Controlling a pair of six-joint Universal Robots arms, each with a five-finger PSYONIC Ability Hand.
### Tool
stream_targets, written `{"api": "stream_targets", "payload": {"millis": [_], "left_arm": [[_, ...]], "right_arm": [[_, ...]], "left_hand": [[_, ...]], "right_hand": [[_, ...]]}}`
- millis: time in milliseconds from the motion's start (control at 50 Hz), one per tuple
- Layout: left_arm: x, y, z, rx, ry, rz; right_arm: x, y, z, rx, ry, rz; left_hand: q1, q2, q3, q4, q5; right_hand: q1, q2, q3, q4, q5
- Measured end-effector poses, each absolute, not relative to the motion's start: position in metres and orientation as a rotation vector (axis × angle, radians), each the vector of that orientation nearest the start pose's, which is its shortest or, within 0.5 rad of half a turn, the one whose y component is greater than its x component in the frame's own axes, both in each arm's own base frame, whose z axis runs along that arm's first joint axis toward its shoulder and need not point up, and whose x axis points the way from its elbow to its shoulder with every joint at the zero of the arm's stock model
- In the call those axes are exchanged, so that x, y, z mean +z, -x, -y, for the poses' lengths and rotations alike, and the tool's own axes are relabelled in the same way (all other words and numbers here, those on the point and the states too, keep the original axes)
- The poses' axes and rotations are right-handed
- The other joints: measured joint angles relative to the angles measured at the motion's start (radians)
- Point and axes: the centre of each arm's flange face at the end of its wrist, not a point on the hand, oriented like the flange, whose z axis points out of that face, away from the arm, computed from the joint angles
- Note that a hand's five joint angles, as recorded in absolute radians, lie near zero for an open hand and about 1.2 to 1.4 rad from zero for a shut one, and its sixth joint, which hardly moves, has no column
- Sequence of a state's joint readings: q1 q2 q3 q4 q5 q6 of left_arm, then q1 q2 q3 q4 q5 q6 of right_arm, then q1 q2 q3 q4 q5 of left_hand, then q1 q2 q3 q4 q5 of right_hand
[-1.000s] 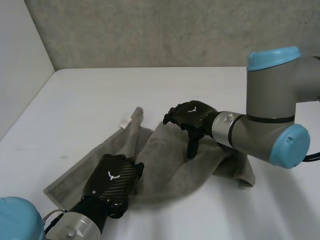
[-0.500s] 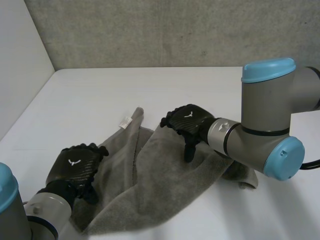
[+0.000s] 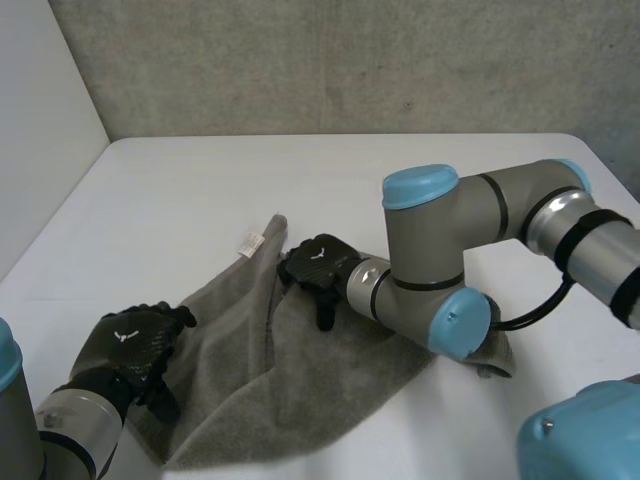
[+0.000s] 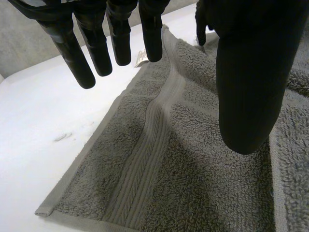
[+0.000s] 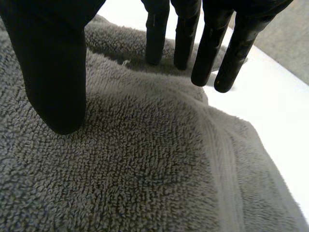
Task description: Fold the towel.
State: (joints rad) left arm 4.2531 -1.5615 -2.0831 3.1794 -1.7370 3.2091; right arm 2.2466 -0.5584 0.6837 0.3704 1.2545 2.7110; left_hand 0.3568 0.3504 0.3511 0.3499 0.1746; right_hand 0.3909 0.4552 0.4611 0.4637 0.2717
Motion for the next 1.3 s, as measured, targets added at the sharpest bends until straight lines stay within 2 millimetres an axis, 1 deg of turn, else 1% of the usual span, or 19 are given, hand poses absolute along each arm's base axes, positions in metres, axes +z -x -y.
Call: {"api": "stream_targets", "payload": {"millis": [180, 200, 220, 240, 260, 300, 320, 360, 460, 520, 580, 600, 700, 840, 920, 940, 1040, 1180, 1300], "left_arm": [[0.176, 0.205, 0.153, -1.694, -0.573, -2.663], [0.176, 0.205, 0.153, -1.694, -0.573, -2.663], [0.176, 0.205, 0.153, -1.694, -0.573, -2.663], [0.176, 0.205, 0.153, -1.694, -0.573, -2.663], [0.176, 0.205, 0.153, -1.694, -0.573, -2.663], [0.176, 0.205, 0.153, -1.693, -0.573, -2.663], [0.176, 0.205, 0.153, -1.693, -0.573, -2.663], [0.176, 0.205, 0.153, -1.693, -0.574, -2.663], [0.176, 0.205, 0.153, -1.695, -0.573, -2.663], [0.176, 0.205, 0.153, -1.697, -0.572, -2.662], [0.176, 0.205, 0.153, -1.698, -0.572, -2.661], [0.177, 0.205, 0.153, -1.699, -0.572, -2.661], [0.176, 0.207, 0.152, -1.706, -0.599, -2.677], [0.175, 0.218, 0.153, -1.729, -0.71, -2.754], [0.172, 0.221, 0.158, -1.724, -0.734, -2.785], [0.168, 0.223, 0.164, -1.705, -0.744, -2.813], [0.16, 0.226, 0.178, -1.673, -0.727, -2.831], [0.149, 0.227, 0.204, -1.648, -0.631, -2.776], [0.146, 0.226, 0.215, -1.656, -0.571, -2.725]], "right_arm": [[0.125, -0.414, 0.257, -1.329, 1.449, -1.913], [0.125, -0.414, 0.257, -1.327, 1.449, -1.914], [0.124, -0.414, 0.257, -1.327, 1.449, -1.914], [0.124, -0.414, 0.257, -1.329, 1.448, -1.913], [0.125, -0.415, 0.258, -1.332, 1.447, -1.912], [0.125, -0.415, 0.258, -1.337, 1.446, -1.909], [0.126, -0.415, 0.258, -1.342, 1.444, -1.906], [0.131, -0.416, 0.26, -1.363, 1.434, -1.897], [0.153, -0.417, 0.266, -1.465, 1.37, -1.883], [0.175, -0.414, 0.27, -1.559, 1.31, -1.88], [0.185, -0.412, 0.271, -1.595, 1.288, -1.885], [0.196, -0.407, 0.272, -1.636, 1.261, -1.901], [0.227, -0.382, 0.275, -1.745, 1.168, -1.979], [0.25, -0.351, 0.27, -1.827, 1.063, -2.016], [0.253, -0.343, 0.265, -1.841, 1.042, -2.017], [0.253, -0.335, 0.26, -1.847, 1.029, -2.024], [0.244, -0.325, 0.254, -1.819, 1.029, -2.058], [0.233, -0.31, 0.245, -1.767, 1.034, -2.115], [0.235, -0.3, 0.238, -1.77, 1.028, -2.111]], "left_hand": [[0.0, -0.001, -0.002, -0.002, 0.0], [0.0, -0.002, -0.002, -0.002, 0.0], [0.0, -0.002, -0.002, -0.002, -0.001], [0.0, -0.002, -0.002, -0.002, -0.002], [0.0, -0.002, -0.002, -0.002, -0.002], [0.0, -0.002, -0.002, -0.002, -0.002], [0.0, -0.002, -0.002, -0.002, -0.002], [0.0, -0.002, -0.002, -0.002, -0.003], [0.0, -0.002, -0.002, -0.002, -0.003], [0.0, -0.002, -0.002, -0.002, -0.003], [0.0, -0.002, -0.002, -0.002, -0.003], [0.0, -0.002, -0.002, -0.002, -0.003], [0.0, -0.003, -0.002, -0.002, -0.003], [0.0, -0.004, -0.002, -0.003, -0.003], [-0.001, -0.004, -0.005, -0.004, -0.004], [-0.004, -0.007, -0.006, -0.007, -0.007], [-0.025, -0.025, -0.026, -0.025, -0.024], [-0.034, -0.037, -0.038, -0.036, -0.037], [-0.034, -0.038, -0.039, -0.038, -0.039]], "right_hand": [[0.028, 0.032, 0.031, 0.029, 0.027], [0.061, 0.072, 0.065, 0.063, 0.058], [0.202, 0.243, 0.223, 0.22, 0.203], [0.248, 0.299, 0.273, 0.27, 0.25], [0.361, 0.423, 0.41, 0.409, 0.382], [0.399, 0.484, 0.454, 0.453, 0.425], [0.462, 0.548, 0.532, 0.531, 0.503], [0.574, 0.715, 0.699, 0.71, 0.672], [0.574, 0.715, 0.703, 0.718, 0.674], [0.575, 0.715, 0.703, 0.721, 0.683], [0.574, 0.715, 0.708, 0.722, 0.688], [0.574, 0.715, 0.708, 0.722, 0.688], [0.575, 0.715, 0.715, 0.724, 0.695], [0.574, 0.715, 0.715, 0.724, 0.696], [0.574, 0.715, 0.715, 0.725, 0.696], [0.574, 0.715, 0.715, 0.724, 0.696], [0.575, 0.715, 0.715, 0.725, 0.698], [0.573, 0.715, 0.716, 0.725, 0.7], [0.573, 0.715, 0.719, 0.725, 0.701]]}}
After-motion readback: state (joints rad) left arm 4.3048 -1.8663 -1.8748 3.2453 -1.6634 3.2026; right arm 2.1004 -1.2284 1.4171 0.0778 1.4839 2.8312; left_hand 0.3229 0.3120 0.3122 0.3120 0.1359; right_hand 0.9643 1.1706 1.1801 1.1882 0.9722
